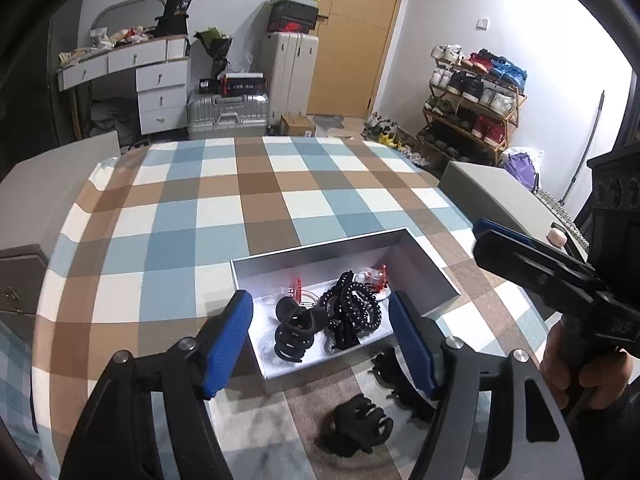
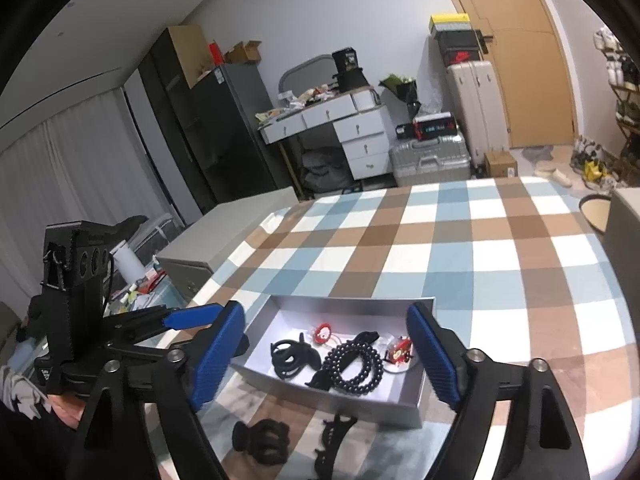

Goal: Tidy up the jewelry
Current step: 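Move both grippers back to the black claw clip and black comb clip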

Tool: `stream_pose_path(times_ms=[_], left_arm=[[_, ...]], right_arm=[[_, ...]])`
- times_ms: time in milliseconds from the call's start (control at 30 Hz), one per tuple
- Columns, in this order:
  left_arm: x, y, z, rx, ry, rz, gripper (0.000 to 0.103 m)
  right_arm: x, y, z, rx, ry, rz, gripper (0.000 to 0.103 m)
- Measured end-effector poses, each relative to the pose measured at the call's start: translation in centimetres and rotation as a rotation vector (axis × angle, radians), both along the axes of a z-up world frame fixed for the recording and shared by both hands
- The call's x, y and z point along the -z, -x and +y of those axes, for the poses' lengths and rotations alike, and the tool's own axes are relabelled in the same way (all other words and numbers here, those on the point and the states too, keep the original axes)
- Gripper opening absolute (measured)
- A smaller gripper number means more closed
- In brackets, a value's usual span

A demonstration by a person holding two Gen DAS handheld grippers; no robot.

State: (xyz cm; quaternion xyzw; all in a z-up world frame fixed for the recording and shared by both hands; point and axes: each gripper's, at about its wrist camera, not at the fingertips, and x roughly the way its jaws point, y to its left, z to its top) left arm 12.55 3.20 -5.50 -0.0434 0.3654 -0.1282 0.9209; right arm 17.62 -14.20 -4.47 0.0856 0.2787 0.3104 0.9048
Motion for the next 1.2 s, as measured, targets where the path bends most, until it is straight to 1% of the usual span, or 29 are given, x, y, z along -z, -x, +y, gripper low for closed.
stream_pose_path(times_ms=[33,200,267,300,467,533,700,733,767,833,900,967,1100,1167,1200], left_arm=[[-0.2,0.2,0.1,-0.007,0.003,-0.010,0.066],[-0.8,1.3,0.7,-0.041,0.024,-0.038,0.067],[-0.8,1.8,0.7,-0.056,0.018,-0.046,0.078],[-0.8,2.0,0.7,-0.063,0.016,-0.053,0.080],[-0.1,3.0,0.8,-0.084,0.020,-0.054,0.081],[0.3,3.5,0.8,-0.092,0.027,-0.044,0.084],[1.5,4.8,1.5,-0.131,0.023,-0.036,0.089],[1.7,5.1,1.6,-0.140,0.015,-0.034,0.091],[2.0,5.3,1.7,-0.151,0.006,-0.030,0.097],[2.8,6.0,2.1,-0.164,0.017,-0.017,0.101],[3.6,6.6,2.3,-0.165,0.029,0.004,0.101],[4.6,7.0,2.5,-0.173,0.021,0.032,0.101],[5.9,7.8,2.7,-0.172,0.016,0.077,0.101],[6.3,8.2,2.7,-0.175,0.009,0.087,0.101],[6.4,8.3,2.8,-0.176,0.005,0.087,0.101]], right_arm=[[-0.1,0.4,-0.1,0.000,0.000,-0.006,0.091],[-0.2,2.7,-0.2,0.006,0.013,-0.032,0.094],[-0.1,3.6,-0.2,0.008,0.027,-0.044,0.096],[-0.1,3.9,-0.2,0.007,0.030,-0.048,0.097],[0.4,5.7,0.1,0.010,0.053,-0.063,0.101],[0.8,6.2,0.2,0.013,0.064,-0.061,0.102],[2.1,6.8,0.2,0.015,0.074,-0.027,0.102],[2.5,6.9,0.2,0.014,0.078,-0.017,0.102],[2.9,7.0,0.2,0.011,0.083,-0.003,0.102],[3.8,7.1,0.2,0.007,0.095,0.023,0.102],[4.8,7.1,0.4,0.004,0.113,0.056,0.102],[5.6,7.0,0.6,0.000,0.135,0.082,0.102],[6.8,6.9,1.1,-0.013,0.179,0.102,0.101],[7.3,6.9,1.4,-0.015,0.200,0.106,0.096],[7.5,6.8,1.5,-0.019,0.208,0.113,0.092]])
